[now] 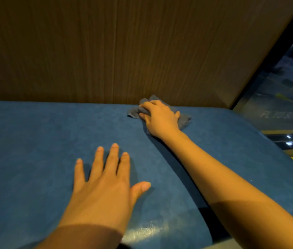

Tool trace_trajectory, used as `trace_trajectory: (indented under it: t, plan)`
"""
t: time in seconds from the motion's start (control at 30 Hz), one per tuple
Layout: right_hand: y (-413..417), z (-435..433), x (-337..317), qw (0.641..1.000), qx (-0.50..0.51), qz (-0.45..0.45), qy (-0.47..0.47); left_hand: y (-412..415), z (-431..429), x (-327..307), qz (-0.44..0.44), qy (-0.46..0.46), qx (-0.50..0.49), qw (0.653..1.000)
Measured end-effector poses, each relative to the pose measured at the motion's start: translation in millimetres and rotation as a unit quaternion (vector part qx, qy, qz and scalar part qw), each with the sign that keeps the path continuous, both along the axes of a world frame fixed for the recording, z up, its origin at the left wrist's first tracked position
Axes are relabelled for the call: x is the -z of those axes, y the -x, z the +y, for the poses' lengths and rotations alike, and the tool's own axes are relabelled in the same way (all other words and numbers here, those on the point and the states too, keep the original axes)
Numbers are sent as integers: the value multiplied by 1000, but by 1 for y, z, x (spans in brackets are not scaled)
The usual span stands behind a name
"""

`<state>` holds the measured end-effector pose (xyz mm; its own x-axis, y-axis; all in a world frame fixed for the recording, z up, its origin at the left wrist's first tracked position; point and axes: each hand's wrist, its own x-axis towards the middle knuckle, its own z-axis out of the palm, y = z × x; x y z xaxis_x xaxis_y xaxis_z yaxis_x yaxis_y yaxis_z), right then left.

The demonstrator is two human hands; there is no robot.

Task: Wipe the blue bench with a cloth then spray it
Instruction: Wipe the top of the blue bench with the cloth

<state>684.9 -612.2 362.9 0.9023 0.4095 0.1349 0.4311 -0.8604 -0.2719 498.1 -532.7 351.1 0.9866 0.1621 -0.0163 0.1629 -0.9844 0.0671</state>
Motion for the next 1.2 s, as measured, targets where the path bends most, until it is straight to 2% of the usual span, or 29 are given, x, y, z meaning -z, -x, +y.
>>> trace_trajectory:
  t: [0.1, 0.17, 0.27, 0.4, 0.47, 0.63, 0.7, 0.8, 0.93, 1.07, 1.2]
  plan:
    - [16, -16, -1, 997, -73, 9, -8, 30, 37, 14, -36, -11, 32, 999]
    - [30, -28, -4, 994, -104, 16, -2, 53, 52, 23, -9, 32, 27, 999]
    - [52, -43, -5, 991, -130, 12, 0, 60, 57, 29, -50, 36, 38, 997]
    - [80, -69, -2, 991, -132, 17, -7, 62, 52, 34, -90, -41, 35, 995]
    - [97, -86, 1, 995, -103, 11, -7, 65, 49, 37, -95, -59, 30, 993]
    - [144, -119, 12, 998, 41, -52, -6, 67, 46, 39, -107, -79, 21, 991]
    - [156, -116, 18, 993, 102, -52, -8, 67, 44, 38, -91, -88, 11, 992]
    - [176, -94, 22, 980, 182, -53, -60, 68, 43, 36, -84, -70, -8, 994]
    - [203, -50, 28, 975, 180, -117, -61, 67, 42, 35, -77, -43, -11, 996]
    - [214, -8, 23, 977, 162, -123, -62, 70, 48, 36, -110, -35, 22, 993]
    - [185, 4, 11, 984, 158, -54, -61, 93, 80, 34, -137, -62, 65, 987]
